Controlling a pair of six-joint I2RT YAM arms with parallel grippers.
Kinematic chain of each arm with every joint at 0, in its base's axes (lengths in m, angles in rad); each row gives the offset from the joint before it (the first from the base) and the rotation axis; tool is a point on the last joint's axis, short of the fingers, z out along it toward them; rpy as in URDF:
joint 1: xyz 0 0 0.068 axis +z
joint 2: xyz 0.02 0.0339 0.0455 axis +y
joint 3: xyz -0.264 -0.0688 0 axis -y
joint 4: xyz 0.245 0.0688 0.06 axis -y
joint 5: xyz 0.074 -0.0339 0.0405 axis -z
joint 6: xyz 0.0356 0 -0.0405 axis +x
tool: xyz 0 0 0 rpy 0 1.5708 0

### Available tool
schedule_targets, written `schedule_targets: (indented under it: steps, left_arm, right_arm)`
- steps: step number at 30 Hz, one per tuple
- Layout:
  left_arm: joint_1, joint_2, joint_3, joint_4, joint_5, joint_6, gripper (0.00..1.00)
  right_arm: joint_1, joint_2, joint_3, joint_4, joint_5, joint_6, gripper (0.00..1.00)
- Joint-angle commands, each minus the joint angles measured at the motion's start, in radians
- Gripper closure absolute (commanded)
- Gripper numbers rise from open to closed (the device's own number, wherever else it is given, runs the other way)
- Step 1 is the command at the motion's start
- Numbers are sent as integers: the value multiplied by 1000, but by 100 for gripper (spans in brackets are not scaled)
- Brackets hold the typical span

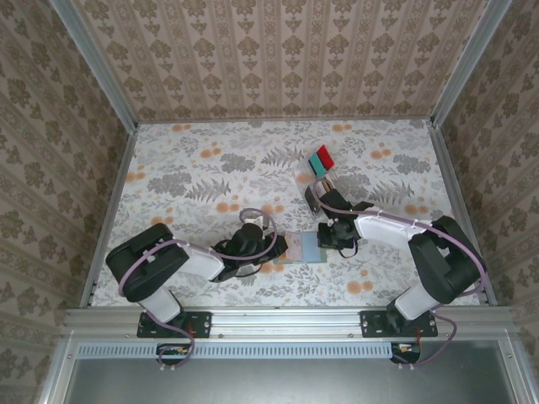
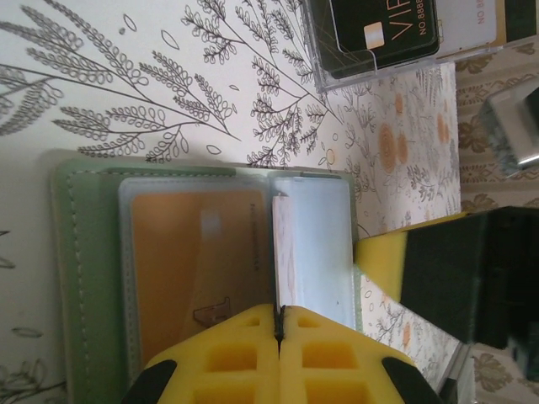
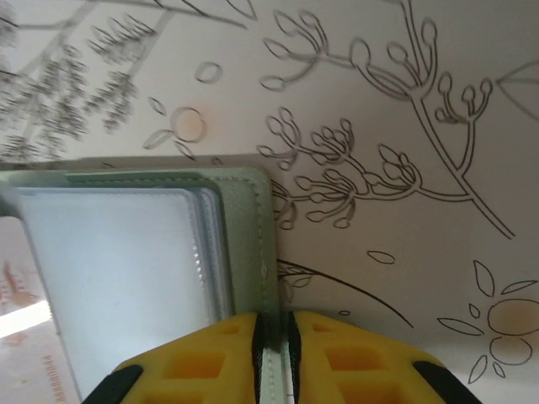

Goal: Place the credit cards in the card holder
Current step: Insert the credit card into the card slot.

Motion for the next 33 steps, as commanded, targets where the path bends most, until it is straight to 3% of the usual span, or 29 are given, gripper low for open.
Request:
schedule_targets:
  steps: [1, 20, 33]
  left_arm:
    - [-4, 45, 10, 96, 20, -33, 100]
    - [-39, 79, 84, -41, 20, -19, 100]
    - [-84, 75, 151, -202, -69, -24, 85]
  right_arm:
    - [0, 28, -27, 6, 6, -14, 82]
    - [0, 55, -45, 52, -37, 7, 82]
    - [0, 42, -83, 96, -91, 53, 83]
